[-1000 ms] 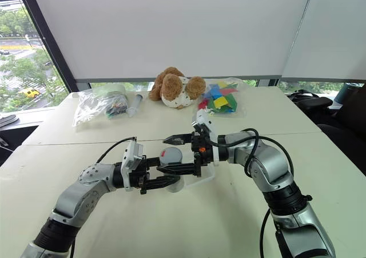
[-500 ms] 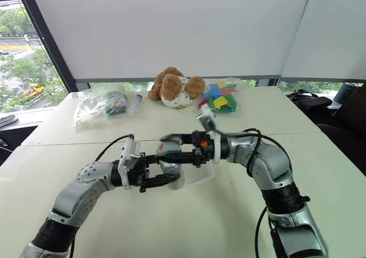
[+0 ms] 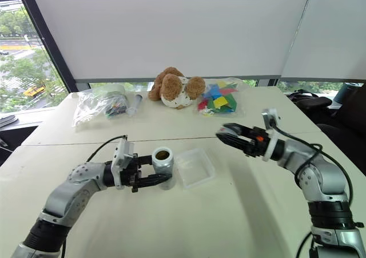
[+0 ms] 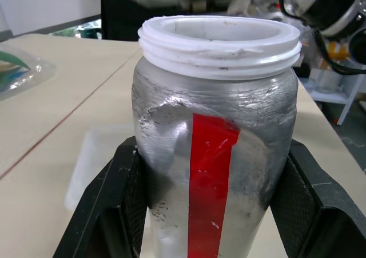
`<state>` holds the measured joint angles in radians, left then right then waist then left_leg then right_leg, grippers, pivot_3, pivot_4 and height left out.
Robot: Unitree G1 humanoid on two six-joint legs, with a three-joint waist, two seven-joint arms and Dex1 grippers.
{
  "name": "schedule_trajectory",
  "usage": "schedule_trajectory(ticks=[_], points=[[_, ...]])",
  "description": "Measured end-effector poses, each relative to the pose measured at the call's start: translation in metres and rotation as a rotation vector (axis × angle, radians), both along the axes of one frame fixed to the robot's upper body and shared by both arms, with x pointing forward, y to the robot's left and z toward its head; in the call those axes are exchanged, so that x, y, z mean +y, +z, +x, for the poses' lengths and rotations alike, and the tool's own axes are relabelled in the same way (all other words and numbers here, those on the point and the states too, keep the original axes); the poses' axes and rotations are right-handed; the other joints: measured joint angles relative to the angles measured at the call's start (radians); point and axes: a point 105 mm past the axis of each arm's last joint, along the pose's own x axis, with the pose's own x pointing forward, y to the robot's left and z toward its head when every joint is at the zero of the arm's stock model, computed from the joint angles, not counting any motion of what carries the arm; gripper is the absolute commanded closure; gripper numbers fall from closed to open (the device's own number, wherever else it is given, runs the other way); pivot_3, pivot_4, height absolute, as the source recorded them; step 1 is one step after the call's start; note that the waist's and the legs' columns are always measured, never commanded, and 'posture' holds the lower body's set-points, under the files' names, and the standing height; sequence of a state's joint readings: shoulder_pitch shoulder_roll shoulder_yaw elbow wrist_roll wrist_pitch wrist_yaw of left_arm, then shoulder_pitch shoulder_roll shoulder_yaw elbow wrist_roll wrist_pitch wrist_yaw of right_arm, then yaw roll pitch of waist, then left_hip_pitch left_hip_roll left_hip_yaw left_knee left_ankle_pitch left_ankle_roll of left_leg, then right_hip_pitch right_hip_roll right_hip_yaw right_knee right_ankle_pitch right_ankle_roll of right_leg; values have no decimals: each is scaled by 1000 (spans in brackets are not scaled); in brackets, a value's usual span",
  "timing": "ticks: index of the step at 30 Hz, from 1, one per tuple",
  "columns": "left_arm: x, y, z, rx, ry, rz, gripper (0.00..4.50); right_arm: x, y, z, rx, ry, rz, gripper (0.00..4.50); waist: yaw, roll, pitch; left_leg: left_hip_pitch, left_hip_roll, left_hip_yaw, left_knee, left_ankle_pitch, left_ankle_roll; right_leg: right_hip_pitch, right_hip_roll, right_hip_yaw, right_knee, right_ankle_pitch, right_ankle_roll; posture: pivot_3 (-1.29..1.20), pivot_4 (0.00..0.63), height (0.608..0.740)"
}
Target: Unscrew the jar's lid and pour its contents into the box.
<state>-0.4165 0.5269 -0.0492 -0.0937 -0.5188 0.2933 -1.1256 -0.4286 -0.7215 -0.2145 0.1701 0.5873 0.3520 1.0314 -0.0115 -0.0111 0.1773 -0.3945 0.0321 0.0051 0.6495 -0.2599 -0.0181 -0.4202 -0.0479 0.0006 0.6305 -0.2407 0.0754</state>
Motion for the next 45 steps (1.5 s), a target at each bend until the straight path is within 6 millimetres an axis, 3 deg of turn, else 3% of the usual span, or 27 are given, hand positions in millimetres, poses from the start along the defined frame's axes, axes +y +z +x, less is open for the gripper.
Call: schedule_trajectory(ticks=[3,10,12,14,15,19,22,26,30,35,37,40,45], points=[[9,14,11,-25,21,-15,2256,-38,-42,3,1,-131,-111,2174,-3,1,0,1,0,1,0,0,0,0,0,1,0,1,2,0,150,740],[3,25,21,-16,-5,-31,2256,-58,-96,16,22,-315,-117,2174,-7,1,1,3,0,3,-1,0,0,0,1,5,1,1,2,0,150,740],[2,23,22,-4,-2,-33,2256,-57,-102,15,39,-311,-105,1147,-6,1,1,3,0,4,-1,0,0,0,1,6,1,1,2,0,150,740],[1,22,24,14,0,-33,2256,-55,-102,12,37,-278,-110,237,-5,1,1,3,0,5,-1,0,0,0,1,7,1,1,3,0,150,740],[-1,23,26,16,-2,-31,2256,-55,-103,10,38,-273,-108,45,-3,1,1,3,0,6,-1,0,0,0,1,8,1,1,3,0,150,740],[-5,24,33,-21,27,7,2256,-62,-97,-3,6,-284,-84,45,1,1,1,3,0,7,0,0,0,0,1,11,1,1,3,0,150,740],[-7,22,44,-55,95,55,2256,-67,-74,-16,-61,-277,-95,45,0,1,1,3,0,9,0,0,0,0,1,13,1,1,3,0,150,740],[-4,15,61,-131,185,158,2256,-41,-33,-46,-172,-110,-207,45,-4,1,1,5,0,10,-1,0,0,-1,2,14,1,1,3,0,150,740],[-9,8,74,-237,227,256,2256,-10,-20,-70,-208,39,-275,45,1,-1,1,4,0,10,-1,0,0,-1,2,14,1,1,3,0,150,740],[-17,16,96,-535,339,370,2256,5,-21,-86,-189,75,-282,45,13,-3,2,3,-1,13,0,0,0,-1,1,16,-1,2,4,0,150,740],[-24,26,102,-749,391,414,2256,5,-24,-89,-174,52,-270,45,23,-4,3,3,-1,14,0,0,0,-1,1,17,-1,2,4,0,150,740],[-36,31,100,-1106,402,505,2256,3,-28,-90,-154,7,-242,45,25,-4,3,4,-1,15,0,0,0,-1,1,18,-2,3,6,0,150,740],[-56,17,92,-1520,356,558,2256,2,-24,-89,-169,-47,-215,45,24,-5,3,4,-1,16,0,0,0,-2,1,19,-2,4,8,0,150,740]])
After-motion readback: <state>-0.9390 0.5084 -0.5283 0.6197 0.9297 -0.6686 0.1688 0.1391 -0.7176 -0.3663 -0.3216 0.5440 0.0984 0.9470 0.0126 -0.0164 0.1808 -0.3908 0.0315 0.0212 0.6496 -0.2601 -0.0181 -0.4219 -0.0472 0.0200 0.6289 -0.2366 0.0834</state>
